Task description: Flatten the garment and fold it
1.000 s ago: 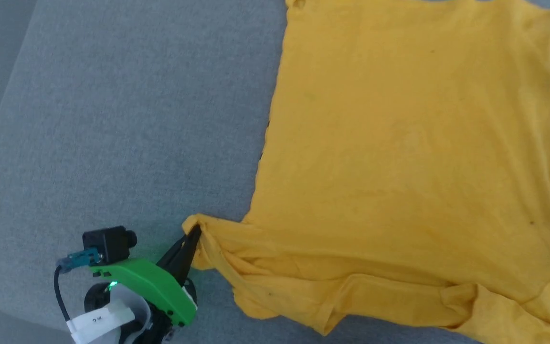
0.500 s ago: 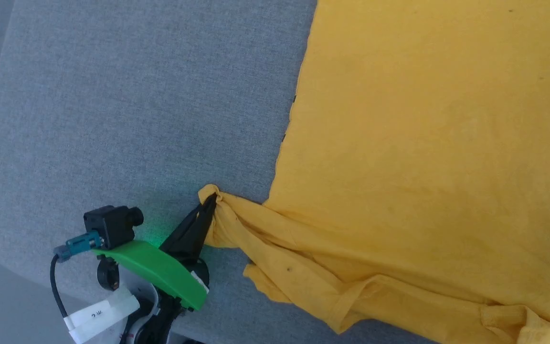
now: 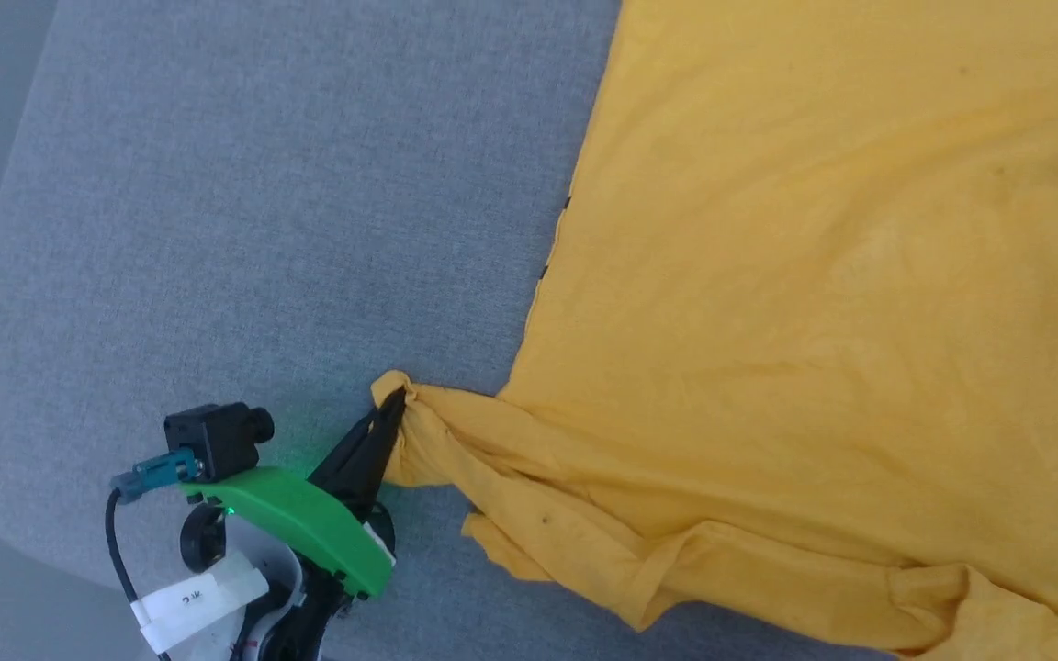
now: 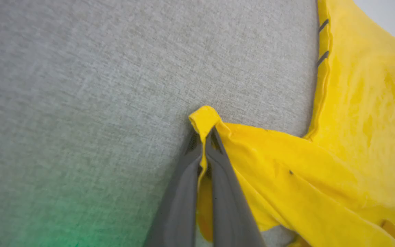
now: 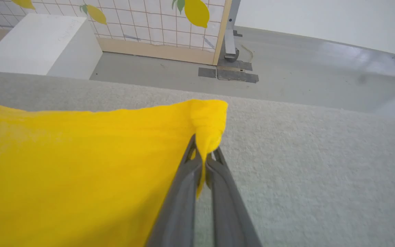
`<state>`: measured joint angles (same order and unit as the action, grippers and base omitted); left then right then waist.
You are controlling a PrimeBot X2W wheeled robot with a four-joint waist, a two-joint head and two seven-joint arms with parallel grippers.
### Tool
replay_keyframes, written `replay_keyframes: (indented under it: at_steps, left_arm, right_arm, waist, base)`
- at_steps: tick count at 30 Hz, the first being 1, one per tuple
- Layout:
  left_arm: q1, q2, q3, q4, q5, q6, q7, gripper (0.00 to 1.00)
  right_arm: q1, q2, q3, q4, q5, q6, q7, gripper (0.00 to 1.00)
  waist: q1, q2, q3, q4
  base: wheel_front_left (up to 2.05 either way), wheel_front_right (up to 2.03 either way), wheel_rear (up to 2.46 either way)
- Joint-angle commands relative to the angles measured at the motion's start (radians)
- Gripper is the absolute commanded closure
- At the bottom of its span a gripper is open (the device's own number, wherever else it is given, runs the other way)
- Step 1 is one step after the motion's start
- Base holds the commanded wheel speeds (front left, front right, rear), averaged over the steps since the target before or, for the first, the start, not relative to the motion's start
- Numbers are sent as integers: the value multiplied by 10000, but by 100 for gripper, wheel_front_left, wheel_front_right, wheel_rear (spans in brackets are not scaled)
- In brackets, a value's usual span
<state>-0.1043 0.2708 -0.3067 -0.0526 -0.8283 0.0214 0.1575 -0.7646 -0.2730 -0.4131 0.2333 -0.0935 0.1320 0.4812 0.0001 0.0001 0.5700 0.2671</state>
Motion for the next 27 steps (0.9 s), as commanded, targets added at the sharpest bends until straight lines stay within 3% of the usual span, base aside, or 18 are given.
replay_keyframes:
  at_steps: [1, 4, 8, 16, 20, 23, 27]
  left_arm:
    - [444, 214, -32, 674, 16, 402, 356, 100]
    - [696, 373, 51, 590, -16, 501, 428, 100]
    - [1065, 551, 126, 378, -57, 668, 554, 100]
    - [1684, 785, 252, -82, -149, 986, 747, 100]
    - [1827, 841, 252, -239, -178, 1043, 810, 100]
    - [1872, 884, 240, -321, -185, 1065, 848, 100]
    - [1934, 920, 236, -373, -193, 1087, 864, 100]
  right_arm:
    - [681, 73, -167, -255, 200, -13, -454, 100]
    - [1947, 374, -531, -920, 536, -13, -1047, 100]
    - [3641, 1000, -1154, -2035, 846, -13, -1009, 100]
    - [6469, 2040, -1881, -3742, 1245, -13, 840, 100]
    - [7361, 2193, -2196, -3642, 1603, -13, 2083, 100]
    - [7912, 2221, -2259, -2888, 2050, -13, 3269, 100]
    - [8065, 2224, -2161, -2318, 2510, -13, 3580, 100]
  waist:
    - [-1, -1, -840, -452]
    - [-1, -1, -1402, -738]
    - [-1, -1, -2050, -1120]
    - [-1, -1, -2824, -1686]
    - [-1, -1, -2953, -1789]
    - [-1, -1, -3005, -1840]
    - [-1, -1, -3033, -1899]
  base:
    - [0, 0, 0]
    - [0, 0, 0]
    - [0, 0, 0]
    - [0, 0, 0]
    - [0, 0, 0]
    - [0, 0, 0]
    - [0, 0, 0]
